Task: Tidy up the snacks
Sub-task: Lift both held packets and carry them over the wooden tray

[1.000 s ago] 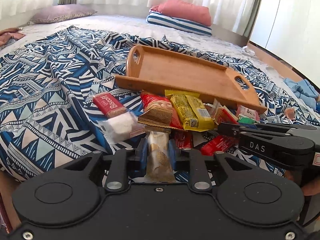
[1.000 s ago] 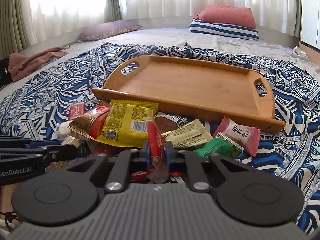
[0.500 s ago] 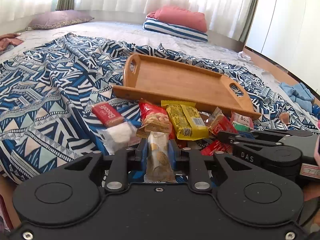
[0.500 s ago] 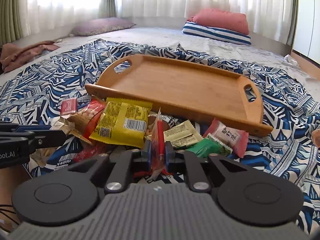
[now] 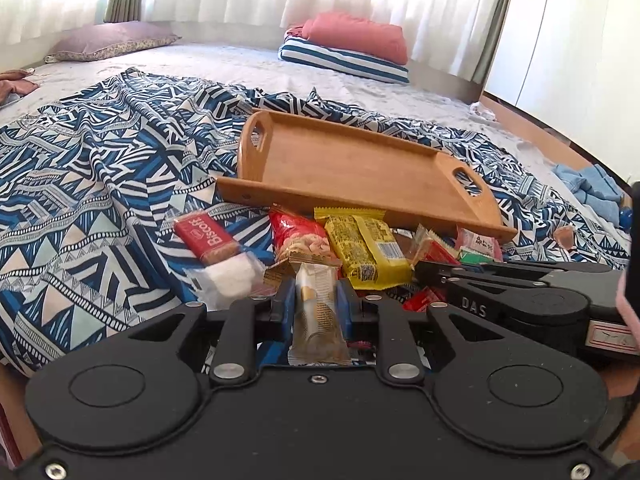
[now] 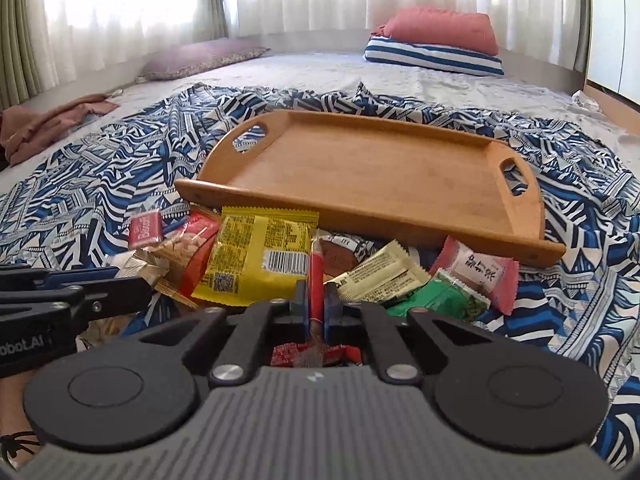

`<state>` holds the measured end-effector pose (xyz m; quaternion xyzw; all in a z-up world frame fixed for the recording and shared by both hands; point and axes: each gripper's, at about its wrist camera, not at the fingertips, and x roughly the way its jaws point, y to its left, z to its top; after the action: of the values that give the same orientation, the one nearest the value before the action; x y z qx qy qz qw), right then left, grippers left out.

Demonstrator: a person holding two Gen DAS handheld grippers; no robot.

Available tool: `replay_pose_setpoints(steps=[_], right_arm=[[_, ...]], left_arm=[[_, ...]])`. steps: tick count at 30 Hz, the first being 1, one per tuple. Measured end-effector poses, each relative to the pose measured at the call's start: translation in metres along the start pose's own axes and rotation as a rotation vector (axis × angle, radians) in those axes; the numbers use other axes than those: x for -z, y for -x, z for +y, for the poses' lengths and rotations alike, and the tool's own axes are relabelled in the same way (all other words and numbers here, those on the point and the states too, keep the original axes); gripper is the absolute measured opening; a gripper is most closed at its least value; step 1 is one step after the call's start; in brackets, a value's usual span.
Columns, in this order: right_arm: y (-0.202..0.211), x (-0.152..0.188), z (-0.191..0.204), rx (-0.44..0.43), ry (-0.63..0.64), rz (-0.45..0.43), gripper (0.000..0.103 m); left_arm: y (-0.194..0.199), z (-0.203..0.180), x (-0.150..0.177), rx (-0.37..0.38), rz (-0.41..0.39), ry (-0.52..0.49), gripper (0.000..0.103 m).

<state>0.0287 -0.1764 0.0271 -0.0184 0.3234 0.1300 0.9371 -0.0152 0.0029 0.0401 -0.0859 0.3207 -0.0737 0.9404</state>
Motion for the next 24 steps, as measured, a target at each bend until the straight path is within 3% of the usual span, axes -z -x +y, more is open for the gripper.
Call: replay_pose_setpoints(steps=[16, 24], right_arm=[[0.016, -0.003, 0.001, 0.065, 0.017, -0.037, 0.009], [0.024, -0.027, -0.011, 0.059, -0.025, -0.076, 0.009]], left_arm=[[0.0, -0.002, -0.026, 0.034, -0.041, -0.029, 0.021], [-0.017, -0.005, -0.055, 0.069, -0.029, -0.033, 0.021]])
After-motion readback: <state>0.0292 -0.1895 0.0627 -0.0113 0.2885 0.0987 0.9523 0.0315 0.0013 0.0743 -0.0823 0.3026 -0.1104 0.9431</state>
